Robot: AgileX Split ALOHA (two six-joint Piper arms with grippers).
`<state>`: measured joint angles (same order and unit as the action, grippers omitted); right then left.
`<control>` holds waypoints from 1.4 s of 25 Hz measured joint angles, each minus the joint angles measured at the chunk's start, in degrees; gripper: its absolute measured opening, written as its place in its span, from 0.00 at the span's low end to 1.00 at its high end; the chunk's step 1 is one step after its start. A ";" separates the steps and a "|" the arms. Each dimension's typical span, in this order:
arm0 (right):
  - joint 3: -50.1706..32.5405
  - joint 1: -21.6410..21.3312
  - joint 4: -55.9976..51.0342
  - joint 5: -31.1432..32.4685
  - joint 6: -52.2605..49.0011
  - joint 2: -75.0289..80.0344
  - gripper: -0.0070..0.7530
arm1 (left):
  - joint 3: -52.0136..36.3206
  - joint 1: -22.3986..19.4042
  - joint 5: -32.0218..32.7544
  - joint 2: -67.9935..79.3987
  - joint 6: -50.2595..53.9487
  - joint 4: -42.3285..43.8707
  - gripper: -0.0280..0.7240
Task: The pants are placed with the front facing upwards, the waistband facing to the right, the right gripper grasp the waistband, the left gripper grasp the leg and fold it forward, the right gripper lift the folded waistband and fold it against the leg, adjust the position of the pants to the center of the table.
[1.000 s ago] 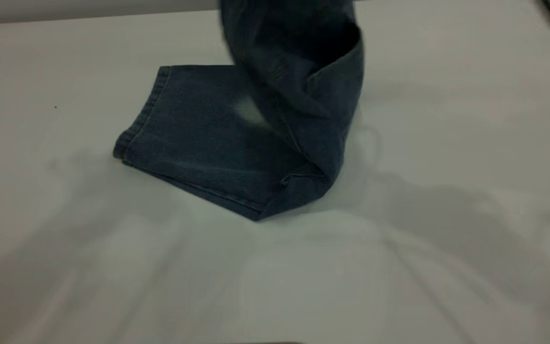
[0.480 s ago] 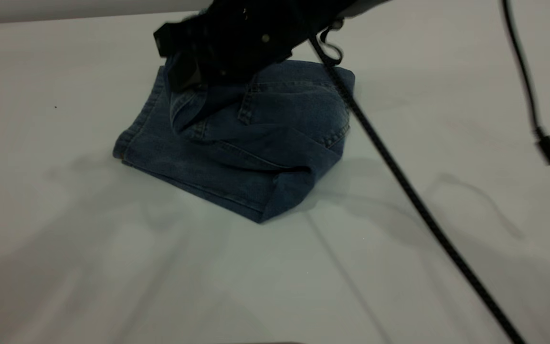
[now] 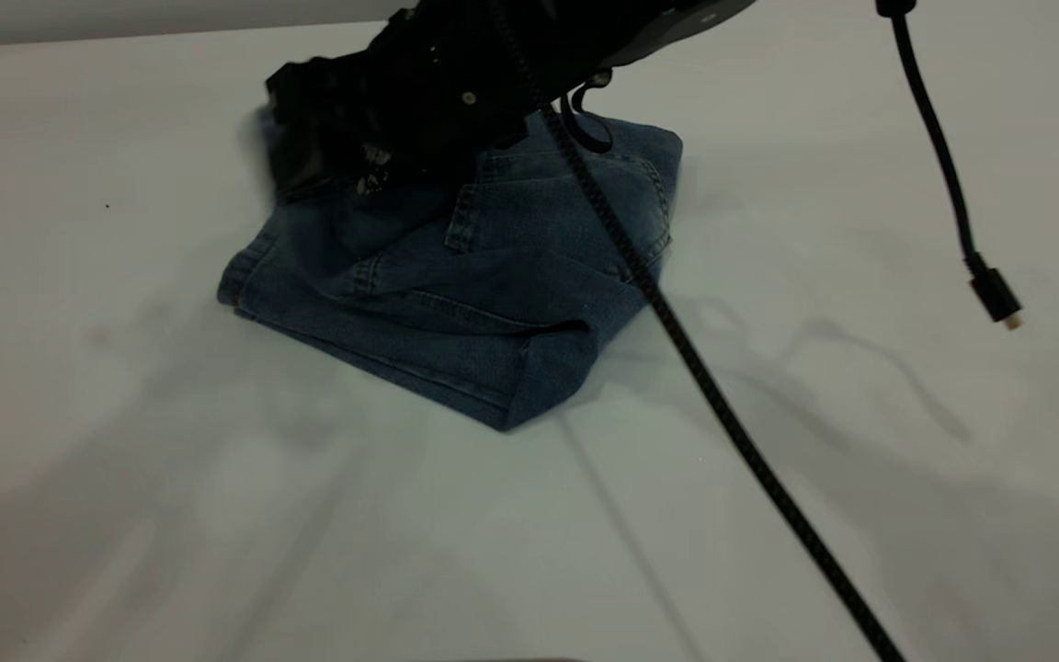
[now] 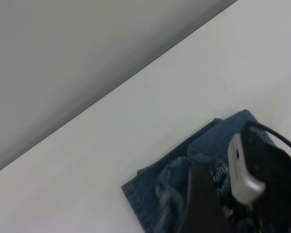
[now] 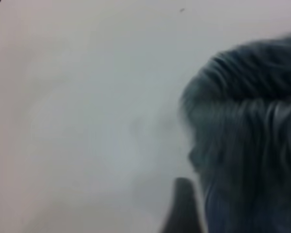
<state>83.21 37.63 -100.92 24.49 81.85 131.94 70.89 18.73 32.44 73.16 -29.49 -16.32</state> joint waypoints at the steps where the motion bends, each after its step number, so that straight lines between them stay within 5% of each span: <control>1: 0.00 0.43 1.03 0.24 -0.14 -0.44 0.73 | 0.00 0.00 0.00 0.00 0.00 0.00 0.62; 4: 0.02 2.03 5.68 0.20 -3.57 -2.91 0.87 | 0.00 0.00 -0.20 -0.15 -0.05 0.00 0.62; 9: 3.49 4.30 23.65 0.95 -20.42 -6.43 0.82 | 0.00 0.00 -2.82 -2.65 -0.50 0.11 0.62; 21: 25.48 7.62 87.15 19.69 -99.14 -4.75 0.73 | 0.00 0.00 -3.82 -9.74 -0.57 0.11 0.62; 25: 32.18 7.54 90.90 24.91 -111.98 -1.23 0.70 | 0.00 0.00 -3.43 -9.80 -0.46 -0.44 0.62; 35: 35.56 6.45 88.06 21.68 -144.05 10.17 0.69 | 0.00 0.00 0.68 -9.80 -0.41 -2.61 0.62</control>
<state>118.77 44.09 -12.86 46.17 -62.21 142.11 70.89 18.73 33.12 63.36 -29.90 -18.92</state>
